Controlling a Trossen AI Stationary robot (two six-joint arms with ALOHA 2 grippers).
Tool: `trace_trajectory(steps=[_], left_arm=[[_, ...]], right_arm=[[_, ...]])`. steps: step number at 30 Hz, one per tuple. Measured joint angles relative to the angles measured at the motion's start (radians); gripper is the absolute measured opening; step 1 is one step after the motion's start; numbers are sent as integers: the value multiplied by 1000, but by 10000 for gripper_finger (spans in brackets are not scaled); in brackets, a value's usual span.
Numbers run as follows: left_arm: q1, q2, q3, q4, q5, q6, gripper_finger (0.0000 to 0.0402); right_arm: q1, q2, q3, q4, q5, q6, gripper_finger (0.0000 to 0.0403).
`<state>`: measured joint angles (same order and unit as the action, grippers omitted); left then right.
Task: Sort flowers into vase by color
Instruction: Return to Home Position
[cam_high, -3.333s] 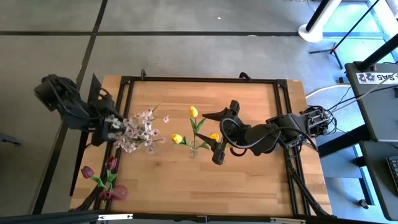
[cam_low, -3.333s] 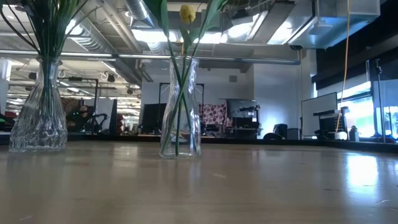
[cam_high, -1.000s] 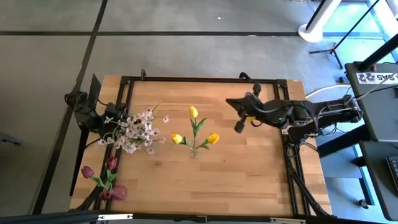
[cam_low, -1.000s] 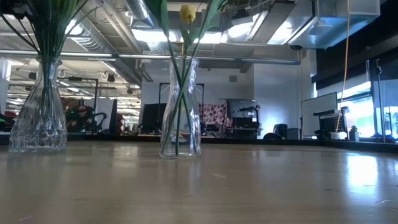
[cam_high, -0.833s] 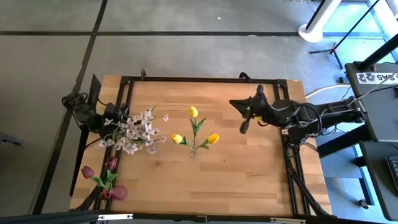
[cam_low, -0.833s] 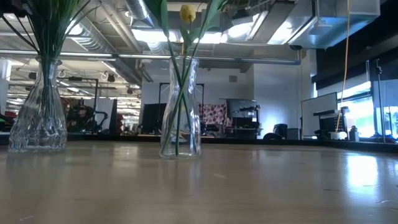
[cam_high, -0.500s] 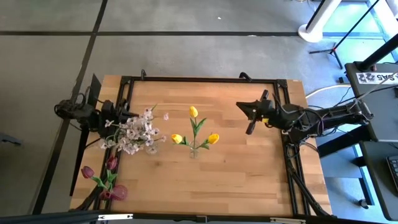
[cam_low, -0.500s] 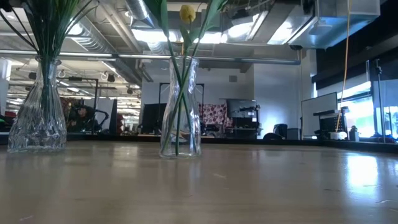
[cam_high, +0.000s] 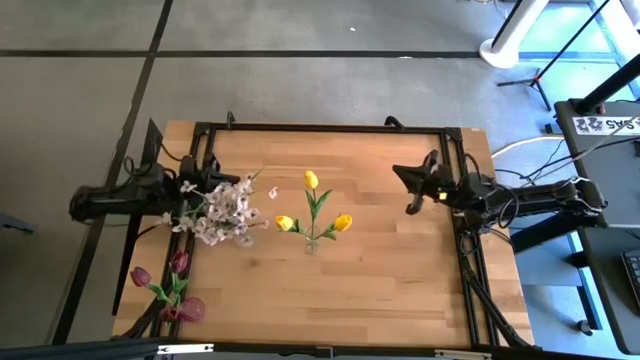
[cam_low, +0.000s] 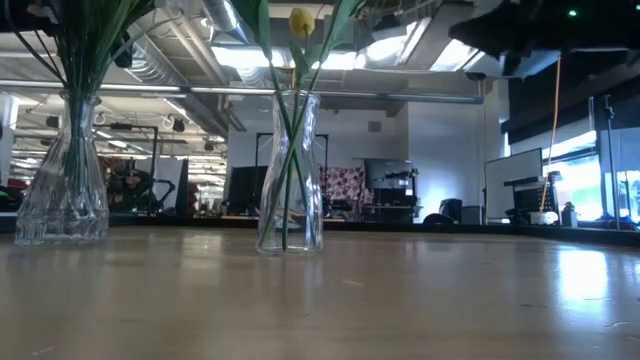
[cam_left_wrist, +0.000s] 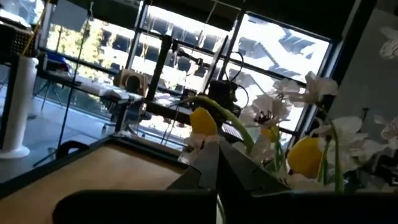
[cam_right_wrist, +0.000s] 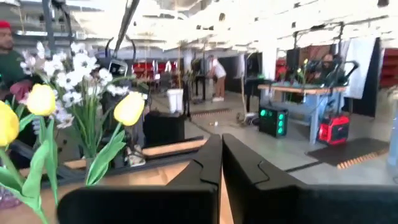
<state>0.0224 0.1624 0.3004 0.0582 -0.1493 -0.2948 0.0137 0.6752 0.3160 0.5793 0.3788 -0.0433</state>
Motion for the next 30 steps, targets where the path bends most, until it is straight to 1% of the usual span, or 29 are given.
trace_trajectory(steps=[2,6,9,12,14,16,18,20,23,25,27,30], left_arm=[[37,-14,0,-24,48,-18,0],[80,-51,0,-45,55,-12,0],[89,-103,1,-100,68,-11,0],[89,-159,1,-204,44,-13,0],[89,-158,4,-225,11,-30,0],[89,-158,3,-241,-46,-32,0],[89,-156,4,-274,-144,-32,0],[89,-155,3,-314,-260,-33,0],[89,-157,3,-317,-416,-36,0],[89,-156,3,-316,-459,-36,0],[89,-157,3,-316,-471,-24,0],[89,-155,3,-337,-520,56,0]], right_arm=[[1,-45,-42,8,25,-2,14],[-1,-144,-118,-1,24,11,14],[-1,-261,-183,-2,21,17,14],[-1,-407,-262,1,21,16,14],[-1,-501,-304,-33,23,16,14],[-1,-586,-301,-170,18,15,14],[-1,-641,-301,-259,13,27,14],[-1,-674,-301,-309,21,38,14],[-1,-671,-301,-332,29,16,14],[-1,-672,-301,-367,31,15,14],[-1,-671,-302,-452,30,42,14],[-1,-672,-302,-498,11,92,14]])
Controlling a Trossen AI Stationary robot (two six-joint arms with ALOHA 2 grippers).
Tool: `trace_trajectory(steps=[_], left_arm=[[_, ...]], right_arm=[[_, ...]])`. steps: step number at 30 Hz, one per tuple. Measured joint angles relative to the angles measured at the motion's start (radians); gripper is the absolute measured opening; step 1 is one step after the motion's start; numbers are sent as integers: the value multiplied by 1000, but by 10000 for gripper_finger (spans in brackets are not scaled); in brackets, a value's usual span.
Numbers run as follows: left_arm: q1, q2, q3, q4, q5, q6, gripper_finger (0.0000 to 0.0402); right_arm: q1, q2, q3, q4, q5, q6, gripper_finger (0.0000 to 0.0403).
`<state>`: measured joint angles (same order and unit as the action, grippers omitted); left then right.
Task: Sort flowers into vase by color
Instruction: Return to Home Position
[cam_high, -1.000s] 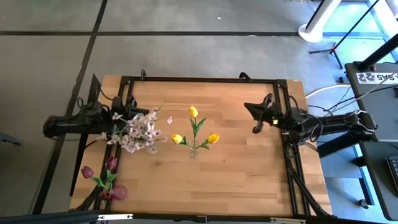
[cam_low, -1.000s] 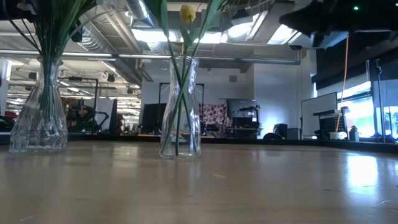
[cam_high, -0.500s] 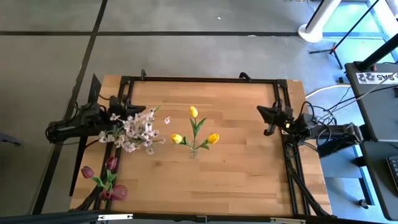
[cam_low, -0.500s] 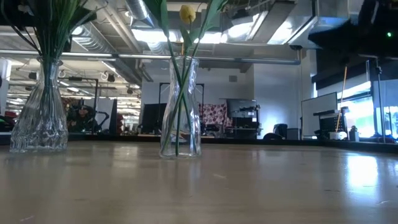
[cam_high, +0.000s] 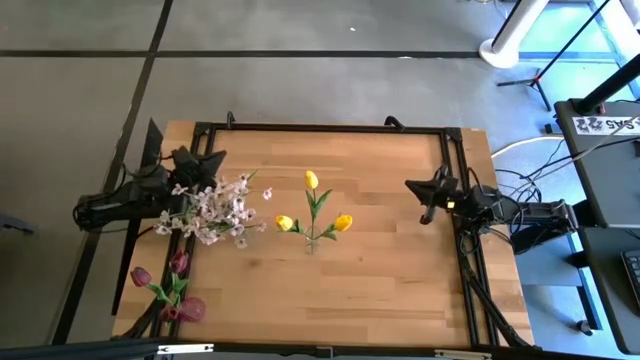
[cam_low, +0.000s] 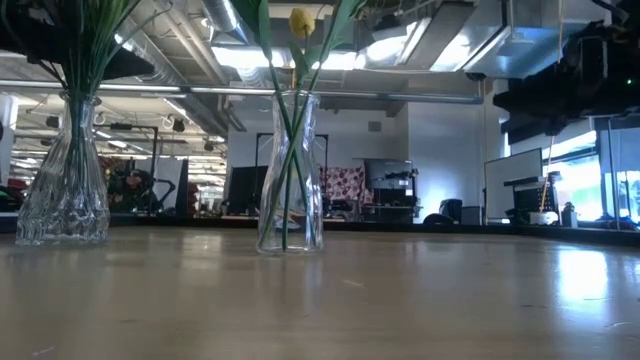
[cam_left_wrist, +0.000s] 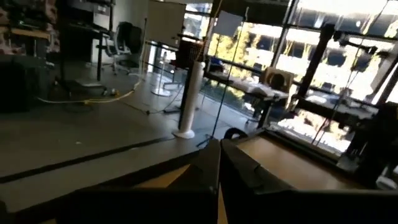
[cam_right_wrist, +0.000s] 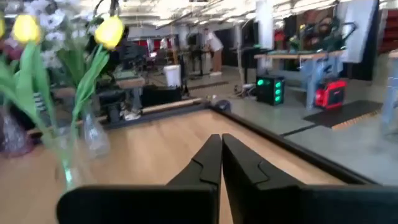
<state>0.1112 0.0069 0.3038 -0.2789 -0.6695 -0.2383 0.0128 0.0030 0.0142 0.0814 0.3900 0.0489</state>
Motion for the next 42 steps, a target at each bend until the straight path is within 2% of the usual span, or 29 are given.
trace_trajectory(steps=[3,7,9,16,18,21,23,24,26,28,30,33,36,42], left_arm=[[0,1,0,-66,17,35,0],[0,1,-17,-82,259,82,0],[0,1,-55,-49,335,78,0],[0,0,-266,252,348,83,0],[0,12,-293,360,377,132,0],[0,9,-297,398,383,169,0],[0,9,-297,397,405,185,0],[0,9,-297,396,432,194,0],[0,8,-297,399,502,212,0],[0,5,-297,399,564,222,0],[0,5,-297,389,576,217,0],[-1,5,-297,371,555,219,0],[0,6,-297,364,514,222,0],[0,6,-297,363,503,222,0]], right_arm=[[0,0,-1,-10,-35,-1,14],[0,0,-1,-10,-36,-3,14],[0,1,-1,-12,-51,26,14],[0,1,-1,-18,-103,120,14],[0,1,-1,-24,-174,230,14],[1,5,-1,-48,-395,428,14],[1,10,-1,-40,-548,444,14],[2,9,-2,-37,-577,427,14],[0,8,-1,-38,-546,340,14],[0,8,-1,-50,-416,213,14],[0,8,-1,-42,-288,102,14],[0,14,-1,-29,-186,25,14],[0,13,-1,-25,-172,24,14],[0,14,-1,-25,-173,23,14]])
